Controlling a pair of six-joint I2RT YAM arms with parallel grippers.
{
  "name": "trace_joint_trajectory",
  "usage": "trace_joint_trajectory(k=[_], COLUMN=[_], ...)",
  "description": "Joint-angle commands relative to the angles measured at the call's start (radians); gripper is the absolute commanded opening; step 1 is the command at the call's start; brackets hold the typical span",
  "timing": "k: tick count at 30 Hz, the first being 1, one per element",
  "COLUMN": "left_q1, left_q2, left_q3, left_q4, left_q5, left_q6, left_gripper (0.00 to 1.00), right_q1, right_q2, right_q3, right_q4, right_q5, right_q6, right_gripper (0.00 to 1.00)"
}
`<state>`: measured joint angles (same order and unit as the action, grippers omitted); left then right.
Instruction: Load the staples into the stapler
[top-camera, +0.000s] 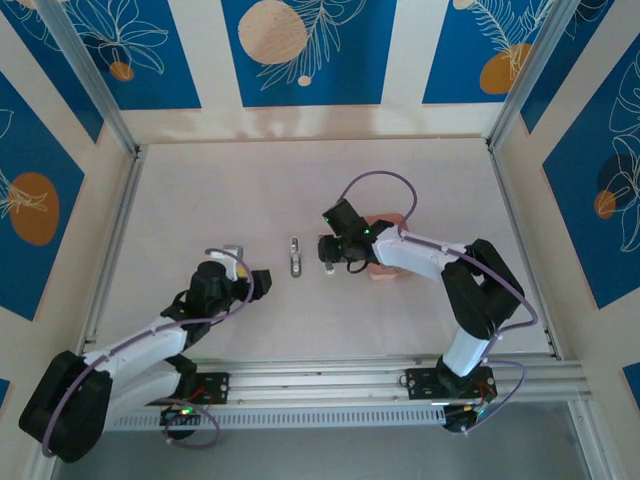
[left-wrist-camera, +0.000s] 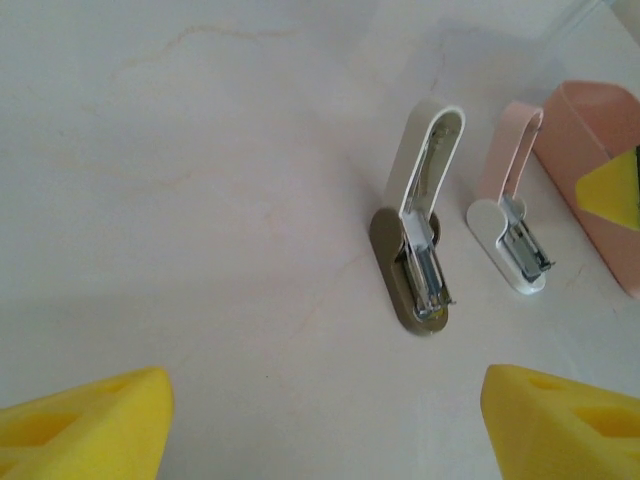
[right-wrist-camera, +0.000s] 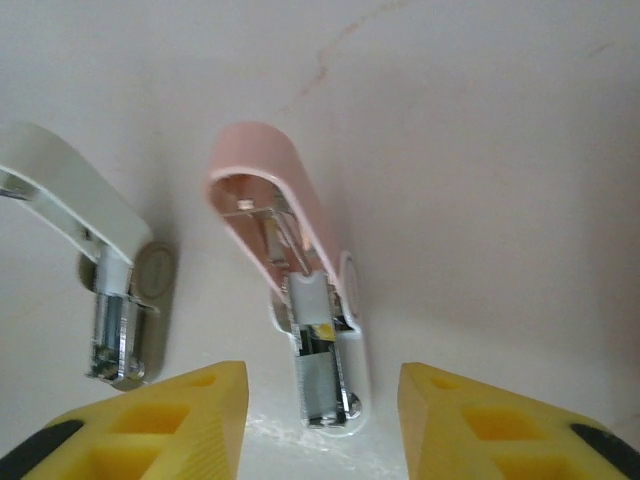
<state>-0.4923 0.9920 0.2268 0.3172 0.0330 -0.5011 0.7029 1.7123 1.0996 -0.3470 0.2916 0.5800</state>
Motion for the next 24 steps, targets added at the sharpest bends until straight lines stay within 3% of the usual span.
trace_joint_trajectory(k=[1,7,15,24], left_q1=[0.018,0.037,0.068,0.081], left_q2=[0.046,0.088,0.063,0.046], left_q3=[0.046,0.056,0.062,0.069], left_q4=[0.031,0.038,0.010,-0.027], left_q5=[0.074,0.096,0.105,0.122], left_q6=[-0.041,-0.047,-0.024,-0.010], left_gripper=[0.80,0.80,0.80,0.80], right_q1=[0.002,-0.002,-0.002,0.028], right_q2=[0.052,0.121,0.180,0.151], right_q3=[0.057,0.116,0.158,0.145], right_q4=[-0.089,-0.159,-0.198,-0.228], right_q5=[-0.085,-0.069,-0.066,-0.031], right_q6=[-0.036,-0.066,-0.069,-0.040], right_gripper=[0.45,0.44,0.32,0.23])
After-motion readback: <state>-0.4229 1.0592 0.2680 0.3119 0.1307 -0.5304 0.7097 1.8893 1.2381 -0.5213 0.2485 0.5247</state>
